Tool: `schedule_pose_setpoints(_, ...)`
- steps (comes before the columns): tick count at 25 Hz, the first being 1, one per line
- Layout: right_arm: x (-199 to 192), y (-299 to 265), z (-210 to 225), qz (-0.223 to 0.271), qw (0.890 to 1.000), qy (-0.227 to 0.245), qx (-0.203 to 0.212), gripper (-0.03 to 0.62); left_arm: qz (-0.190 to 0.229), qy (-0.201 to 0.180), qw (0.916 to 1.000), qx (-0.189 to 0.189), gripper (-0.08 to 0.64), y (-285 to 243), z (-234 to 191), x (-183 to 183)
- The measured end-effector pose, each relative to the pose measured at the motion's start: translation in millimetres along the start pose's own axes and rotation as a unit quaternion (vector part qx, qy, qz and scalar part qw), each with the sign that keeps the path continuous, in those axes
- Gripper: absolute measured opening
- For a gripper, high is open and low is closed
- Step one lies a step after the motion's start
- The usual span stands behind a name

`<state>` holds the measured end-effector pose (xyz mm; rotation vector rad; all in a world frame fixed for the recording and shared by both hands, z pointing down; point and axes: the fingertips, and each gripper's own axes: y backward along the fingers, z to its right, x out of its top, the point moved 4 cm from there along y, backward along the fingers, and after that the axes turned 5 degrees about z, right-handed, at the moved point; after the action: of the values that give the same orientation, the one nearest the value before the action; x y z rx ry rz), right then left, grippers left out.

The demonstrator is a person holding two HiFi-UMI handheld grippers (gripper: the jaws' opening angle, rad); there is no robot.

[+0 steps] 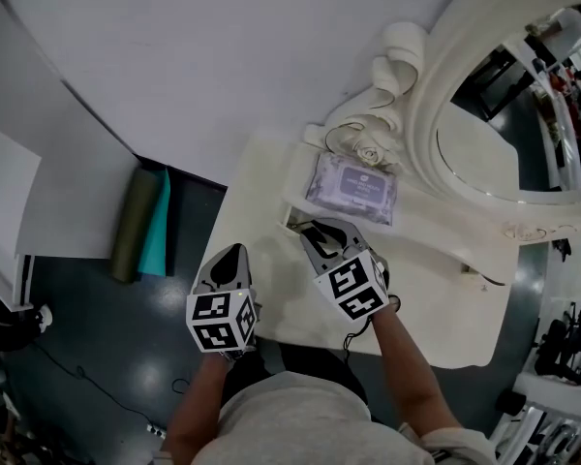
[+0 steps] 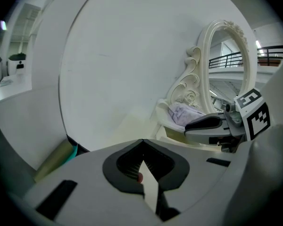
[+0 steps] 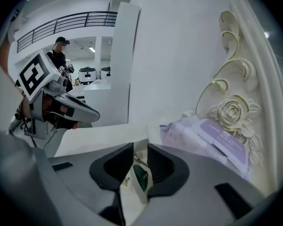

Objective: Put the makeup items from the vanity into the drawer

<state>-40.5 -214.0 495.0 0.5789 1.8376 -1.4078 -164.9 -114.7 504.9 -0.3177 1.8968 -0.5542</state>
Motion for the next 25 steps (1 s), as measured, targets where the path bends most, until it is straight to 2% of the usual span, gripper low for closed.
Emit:
schedule_pose_setpoints(9, 0.7, 20.4, -8.3, 0.009, 0.998, -0.058, -0.027, 0.089, 0.011, -0.011, 0.9998, -0.014, 0.005, 19.0, 1.7, 3.5)
schedule_pose_setpoints(12, 0.5, 32.3, -10.4, 0.016, 0.995, -0.085, -0.046, 0.075, 0.014, -0.016, 0.9995, -0.022, 0.005, 27.7, 2.9, 3.5)
schedule_pose_setpoints(25, -13.9, 91.9, -45.8, 0.020, 0.980, -0.139, -0.140, 0.046, 0.029, -0.050, 0.9950, -0.081, 0.005, 64.2, 17.4, 0.8)
